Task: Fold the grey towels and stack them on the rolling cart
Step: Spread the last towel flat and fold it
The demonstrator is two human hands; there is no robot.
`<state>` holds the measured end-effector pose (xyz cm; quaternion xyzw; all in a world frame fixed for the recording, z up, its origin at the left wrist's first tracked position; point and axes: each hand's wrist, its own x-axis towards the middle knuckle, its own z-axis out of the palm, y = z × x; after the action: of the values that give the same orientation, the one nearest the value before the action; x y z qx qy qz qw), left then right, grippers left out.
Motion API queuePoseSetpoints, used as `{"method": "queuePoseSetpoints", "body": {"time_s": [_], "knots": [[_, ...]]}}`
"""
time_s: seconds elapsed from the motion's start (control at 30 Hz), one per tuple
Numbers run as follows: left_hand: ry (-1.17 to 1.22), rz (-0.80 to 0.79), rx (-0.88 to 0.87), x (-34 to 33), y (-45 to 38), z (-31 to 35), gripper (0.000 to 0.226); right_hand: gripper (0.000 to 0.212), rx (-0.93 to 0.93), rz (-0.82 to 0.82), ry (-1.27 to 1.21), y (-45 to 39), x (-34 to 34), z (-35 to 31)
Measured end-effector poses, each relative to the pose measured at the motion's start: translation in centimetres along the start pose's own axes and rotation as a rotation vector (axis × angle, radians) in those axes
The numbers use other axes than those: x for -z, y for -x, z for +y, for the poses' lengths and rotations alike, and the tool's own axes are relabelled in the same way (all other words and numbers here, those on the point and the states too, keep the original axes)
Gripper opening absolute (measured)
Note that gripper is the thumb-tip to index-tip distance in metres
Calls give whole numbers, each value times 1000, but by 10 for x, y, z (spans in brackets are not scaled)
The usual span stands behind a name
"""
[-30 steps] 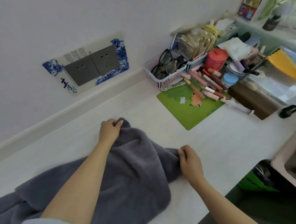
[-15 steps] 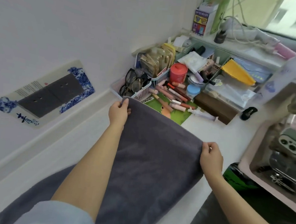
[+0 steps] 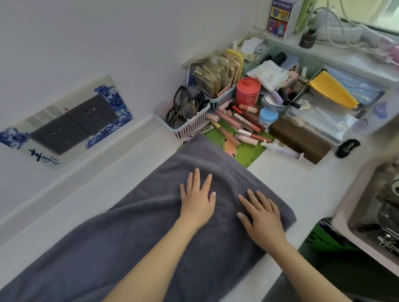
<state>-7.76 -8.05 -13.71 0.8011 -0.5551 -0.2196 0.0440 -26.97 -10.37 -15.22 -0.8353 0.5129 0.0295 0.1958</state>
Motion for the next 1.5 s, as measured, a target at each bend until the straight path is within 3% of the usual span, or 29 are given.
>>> {"method": "queuePoseSetpoints", "body": {"time_s": [0.13,0.23,0.33,0.47,0.63,0.73,0.8,0.9,0.93,1.0,1.07,1.17,1.27,1.4,1.5], "knots": [[-229,-28,86,-29,47,-40,69,55,-69,-61,95,-2,-8,-3],[-190,-7,172,-37,72,-74,71,55,-117,-49,133,-4,-3,-19],[-165,27,215,-29,97,-101,69,56,-32,-21,116,4,-7,-52],[-139,71,236,-15,139,-129,71,83,121,-9,58,24,-27,-94],[-82,150,320,-18,194,-169,88,87,293,-53,47,52,-51,-145],[-44,170,467,-15,252,-207,97,92,446,-150,26,82,-73,-190],[-25,147,581,-16,287,-233,95,95,523,-202,22,100,-89,-214],[-27,54,703,-28,337,-270,79,116,478,-186,100,122,-108,-230],[-35,26,692,-30,348,-275,81,115,431,-164,118,124,-108,-232],[-65,-1,643,-34,375,-286,96,87,356,-120,145,134,-112,-244],[-92,0,605,-29,386,-284,92,65,292,-66,185,140,-109,-257],[-110,136,514,-30,402,-291,59,86,375,-105,185,153,-122,-272],[-146,195,470,-31,417,-299,49,90,473,-139,305,171,-141,-269],[-88,158,463,-37,421,-309,51,73,348,-152,309,184,-148,-277],[-98,55,473,-53,423,-318,67,67,497,-124,367,191,-159,-281]]}}
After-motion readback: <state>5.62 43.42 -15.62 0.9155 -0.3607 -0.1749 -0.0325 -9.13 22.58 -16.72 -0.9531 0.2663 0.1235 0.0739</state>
